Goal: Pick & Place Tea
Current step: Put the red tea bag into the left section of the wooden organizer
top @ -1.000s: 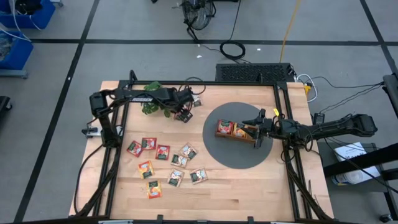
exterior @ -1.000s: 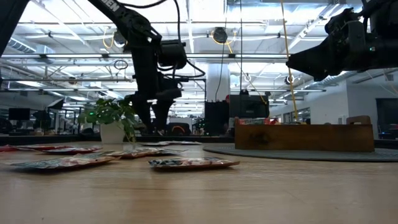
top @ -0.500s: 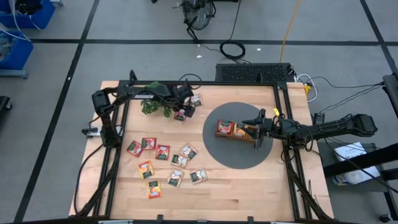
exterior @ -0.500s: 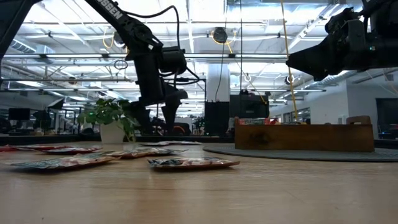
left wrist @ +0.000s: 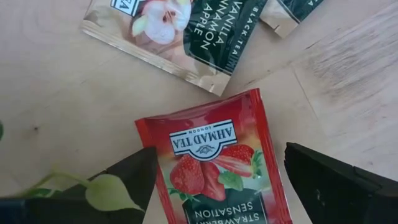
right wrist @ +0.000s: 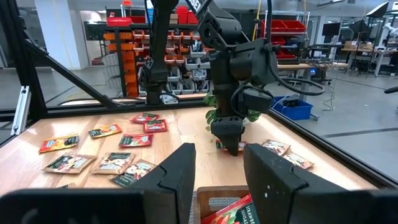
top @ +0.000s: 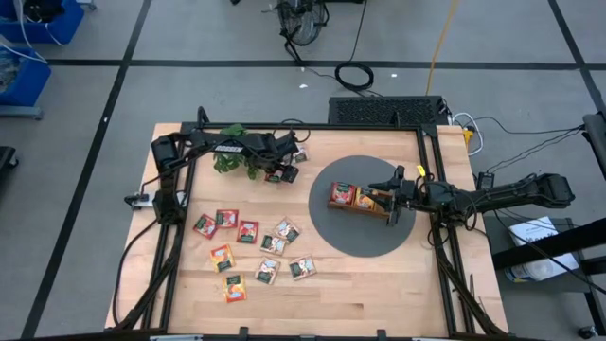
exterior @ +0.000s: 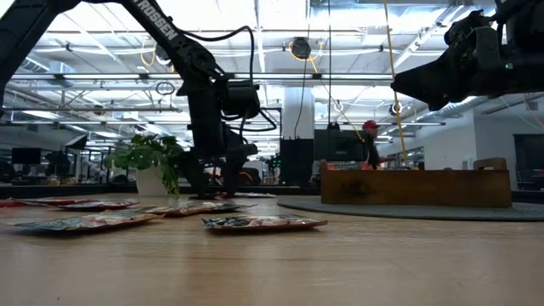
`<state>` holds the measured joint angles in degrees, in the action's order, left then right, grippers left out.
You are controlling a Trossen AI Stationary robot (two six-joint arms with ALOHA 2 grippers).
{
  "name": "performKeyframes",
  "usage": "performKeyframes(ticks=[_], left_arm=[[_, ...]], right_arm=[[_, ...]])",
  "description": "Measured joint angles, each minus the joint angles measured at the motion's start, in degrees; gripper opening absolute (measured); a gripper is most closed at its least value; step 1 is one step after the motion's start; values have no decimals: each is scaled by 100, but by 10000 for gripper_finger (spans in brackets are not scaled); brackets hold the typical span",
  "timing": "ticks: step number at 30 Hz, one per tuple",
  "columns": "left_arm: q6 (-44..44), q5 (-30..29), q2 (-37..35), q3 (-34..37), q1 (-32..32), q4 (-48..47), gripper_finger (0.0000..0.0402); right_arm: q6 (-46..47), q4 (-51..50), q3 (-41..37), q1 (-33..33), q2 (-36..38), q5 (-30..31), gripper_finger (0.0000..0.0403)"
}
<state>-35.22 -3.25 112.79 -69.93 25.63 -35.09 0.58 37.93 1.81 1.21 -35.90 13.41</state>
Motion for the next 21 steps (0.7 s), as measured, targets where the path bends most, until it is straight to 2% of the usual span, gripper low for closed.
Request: performKeyframes(ticks=[7, 14, 21], left_arm=[[-158, -258, -15, 11, 11, -460, 349], [-136, -257, -9, 19, 13, -442, 345], [-168, -227, -4, 22, 11, -452, 293]], right_arm=[[-18, -2, 1, 0, 0, 0, 123], [-17, -2, -1, 2, 0, 0, 123], [0, -4, 0, 0, 0, 0, 123]])
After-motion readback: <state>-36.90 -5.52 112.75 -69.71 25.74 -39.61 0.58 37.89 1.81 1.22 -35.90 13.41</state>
